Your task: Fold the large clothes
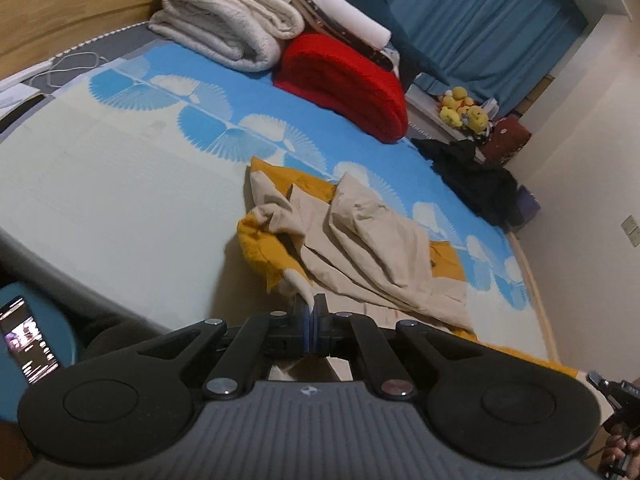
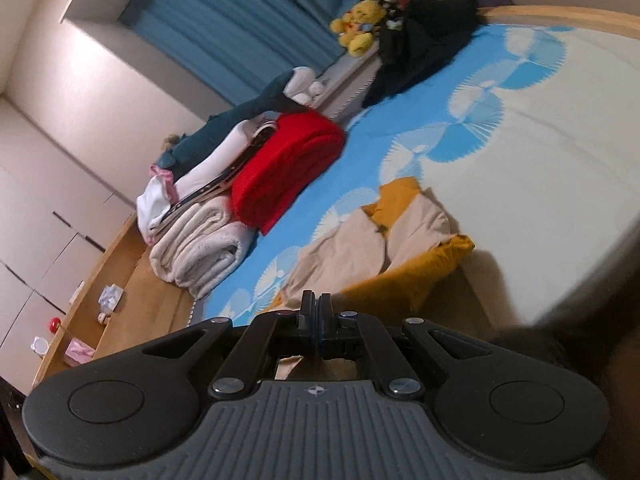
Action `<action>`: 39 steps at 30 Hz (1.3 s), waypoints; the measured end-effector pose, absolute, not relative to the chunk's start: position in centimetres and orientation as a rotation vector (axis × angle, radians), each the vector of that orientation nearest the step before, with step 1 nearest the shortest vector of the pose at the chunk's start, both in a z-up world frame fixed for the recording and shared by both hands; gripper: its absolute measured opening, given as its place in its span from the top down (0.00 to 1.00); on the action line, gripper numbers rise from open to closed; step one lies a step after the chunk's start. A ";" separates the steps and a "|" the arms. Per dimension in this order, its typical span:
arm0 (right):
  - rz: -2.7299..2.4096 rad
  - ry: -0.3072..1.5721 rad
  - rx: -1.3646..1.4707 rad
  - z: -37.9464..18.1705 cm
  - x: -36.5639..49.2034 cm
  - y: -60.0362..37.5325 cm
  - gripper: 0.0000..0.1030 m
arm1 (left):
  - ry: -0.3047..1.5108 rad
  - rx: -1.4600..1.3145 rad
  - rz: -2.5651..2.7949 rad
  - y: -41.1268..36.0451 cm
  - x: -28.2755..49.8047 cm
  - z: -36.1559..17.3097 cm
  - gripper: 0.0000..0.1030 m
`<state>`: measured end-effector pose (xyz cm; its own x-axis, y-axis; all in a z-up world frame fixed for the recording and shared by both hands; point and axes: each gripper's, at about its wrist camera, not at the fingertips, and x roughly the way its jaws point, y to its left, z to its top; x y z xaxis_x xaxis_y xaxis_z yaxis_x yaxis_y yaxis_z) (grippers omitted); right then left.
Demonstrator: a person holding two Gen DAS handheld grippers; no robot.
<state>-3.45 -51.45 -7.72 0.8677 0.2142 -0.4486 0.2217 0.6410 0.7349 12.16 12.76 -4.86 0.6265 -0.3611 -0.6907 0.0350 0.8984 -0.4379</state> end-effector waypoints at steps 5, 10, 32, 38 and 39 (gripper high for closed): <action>-0.057 0.661 0.828 -9.6 -4.2 -50.6 1.00 | 0.907 -0.381 -0.213 12.2 12.8 -6.2 0.99; -0.092 0.780 0.760 -11.0 -4.8 -49.7 1.00 | 0.930 -0.352 -0.202 12.2 13.2 -7.8 0.99; 0.084 0.770 0.773 -6.4 -2.3 -47.3 0.96 | 0.936 -0.354 -0.174 12.1 15.4 -7.8 0.99; 0.008 0.496 0.870 -1.5 -1.3 -50.9 0.96 | 0.751 -0.419 -0.156 12.6 17.5 -1.7 0.99; 0.005 0.472 0.878 -1.1 -1.5 -51.4 0.96 | 0.729 -0.423 -0.156 12.7 17.5 -0.9 0.99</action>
<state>-1.47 -51.42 -1.08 0.8974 0.1951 -0.3957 0.1863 0.6454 0.7408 17.55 12.73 -0.89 0.7383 -0.2828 -0.6123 -0.0071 0.9045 -0.4264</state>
